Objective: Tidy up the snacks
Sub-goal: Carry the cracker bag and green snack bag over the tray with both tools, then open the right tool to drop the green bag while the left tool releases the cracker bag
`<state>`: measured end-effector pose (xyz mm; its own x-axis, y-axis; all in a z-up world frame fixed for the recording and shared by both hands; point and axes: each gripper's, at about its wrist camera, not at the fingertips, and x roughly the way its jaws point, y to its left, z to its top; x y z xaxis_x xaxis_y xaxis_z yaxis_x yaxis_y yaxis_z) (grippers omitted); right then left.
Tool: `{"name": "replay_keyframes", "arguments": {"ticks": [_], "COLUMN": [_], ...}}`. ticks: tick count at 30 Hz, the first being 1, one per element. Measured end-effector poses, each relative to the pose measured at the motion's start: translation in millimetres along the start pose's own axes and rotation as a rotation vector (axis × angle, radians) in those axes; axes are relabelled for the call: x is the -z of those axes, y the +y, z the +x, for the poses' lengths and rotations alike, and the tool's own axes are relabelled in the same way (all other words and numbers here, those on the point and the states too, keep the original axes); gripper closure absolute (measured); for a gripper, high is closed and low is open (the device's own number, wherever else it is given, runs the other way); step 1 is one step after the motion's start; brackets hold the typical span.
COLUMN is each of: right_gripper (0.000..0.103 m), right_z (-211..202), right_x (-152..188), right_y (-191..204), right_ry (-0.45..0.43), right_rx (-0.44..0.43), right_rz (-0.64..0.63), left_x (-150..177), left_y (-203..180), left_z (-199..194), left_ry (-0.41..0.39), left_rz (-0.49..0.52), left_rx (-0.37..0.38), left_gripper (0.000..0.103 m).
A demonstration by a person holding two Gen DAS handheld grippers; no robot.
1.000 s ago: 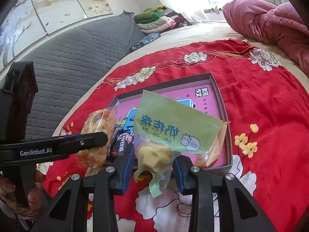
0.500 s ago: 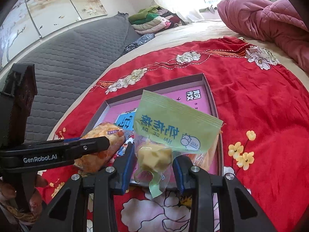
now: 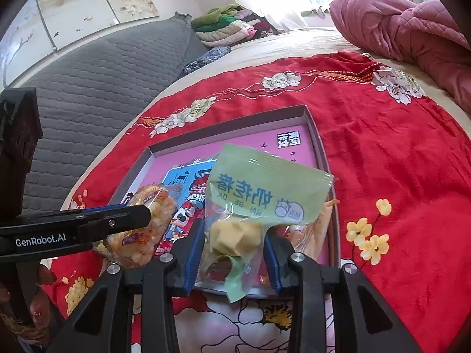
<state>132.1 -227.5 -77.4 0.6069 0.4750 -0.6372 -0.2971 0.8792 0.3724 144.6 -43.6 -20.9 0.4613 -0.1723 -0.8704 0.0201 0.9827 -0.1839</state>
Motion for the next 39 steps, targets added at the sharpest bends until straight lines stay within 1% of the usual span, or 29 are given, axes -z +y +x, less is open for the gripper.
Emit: {"name": "replay_keyframes", "arguments": {"ticks": [3, 6, 14, 19, 39], "right_gripper": [0.064, 0.060, 0.054, 0.045, 0.041], "right_z": [-1.4, -2.7, -9.3, -13.8, -23.1], "right_x": [-0.1, -0.5, -1.9, -1.9, -2.0], "right_y": [-1.7, -3.3, -2.6, -3.0, -6.8], "right_ry": [-0.005, -0.011, -0.033, -0.046, -0.065], "right_rx": [0.010, 0.013, 0.014, 0.018, 0.045], "right_rz": [0.006, 0.014, 0.018, 0.028, 0.043], "left_x": [0.1, 0.0, 0.0, 0.3, -1.5], "left_y": [0.2, 0.4, 0.8, 1.1, 5.2], "left_z": [-0.3, -0.2, -0.7, -1.1, -9.2], "left_ry": [0.000, -0.001, -0.003, -0.005, -0.016], "left_rz": [-0.001, -0.001, 0.001, -0.001, -0.016], "left_rx": [0.001, 0.002, 0.001, 0.002, 0.000], "left_gripper": [0.055, 0.055, 0.055, 0.055, 0.055]}}
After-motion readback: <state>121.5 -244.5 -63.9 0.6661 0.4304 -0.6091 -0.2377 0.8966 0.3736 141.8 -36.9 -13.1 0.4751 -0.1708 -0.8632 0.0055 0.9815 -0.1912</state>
